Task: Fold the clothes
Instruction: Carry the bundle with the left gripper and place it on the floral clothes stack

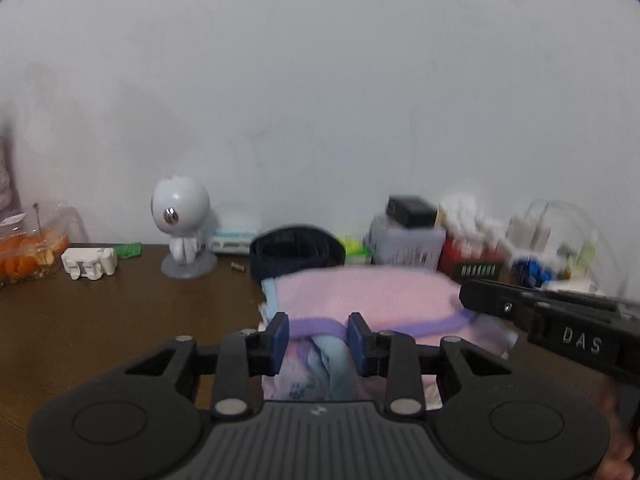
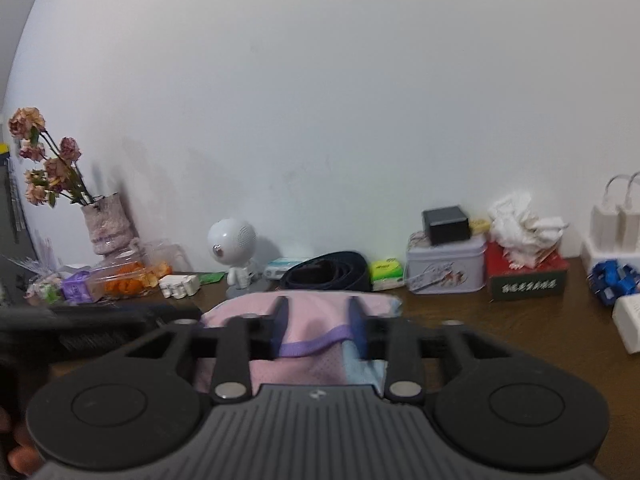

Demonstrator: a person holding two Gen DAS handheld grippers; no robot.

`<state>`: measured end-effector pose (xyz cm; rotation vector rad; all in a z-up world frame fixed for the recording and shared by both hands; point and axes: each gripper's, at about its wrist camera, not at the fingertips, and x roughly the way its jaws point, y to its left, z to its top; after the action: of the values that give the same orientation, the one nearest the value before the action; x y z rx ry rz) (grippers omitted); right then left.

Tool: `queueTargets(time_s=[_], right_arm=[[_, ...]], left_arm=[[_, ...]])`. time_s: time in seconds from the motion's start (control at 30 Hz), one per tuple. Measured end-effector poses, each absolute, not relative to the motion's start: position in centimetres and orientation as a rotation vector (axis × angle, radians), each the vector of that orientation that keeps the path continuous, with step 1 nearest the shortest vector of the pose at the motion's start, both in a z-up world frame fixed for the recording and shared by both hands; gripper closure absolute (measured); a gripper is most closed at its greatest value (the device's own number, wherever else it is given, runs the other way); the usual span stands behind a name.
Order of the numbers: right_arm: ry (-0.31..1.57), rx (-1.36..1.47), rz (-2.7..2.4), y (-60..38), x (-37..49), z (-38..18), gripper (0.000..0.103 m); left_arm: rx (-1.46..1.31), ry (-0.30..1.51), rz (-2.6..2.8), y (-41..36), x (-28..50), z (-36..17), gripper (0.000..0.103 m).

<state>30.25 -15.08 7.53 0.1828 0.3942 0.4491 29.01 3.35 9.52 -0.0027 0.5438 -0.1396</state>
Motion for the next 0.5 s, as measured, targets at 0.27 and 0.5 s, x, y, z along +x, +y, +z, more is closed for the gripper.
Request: queueTargets(time_s=[0.27, 0.5], right_arm=[[0.504, 0.070, 0.457, -13.1, 31.2, 5.2, 0.097], [0.478, 0.096, 0.409, -14.3, 29.3, 7.6, 0.072]], left_arm=[[0.041, 0.581, -0.155, 3.5, 29.0, 7.3, 0.070], [0.022, 0.511, -0.135, 4.6, 26.0, 10.4, 0.050]])
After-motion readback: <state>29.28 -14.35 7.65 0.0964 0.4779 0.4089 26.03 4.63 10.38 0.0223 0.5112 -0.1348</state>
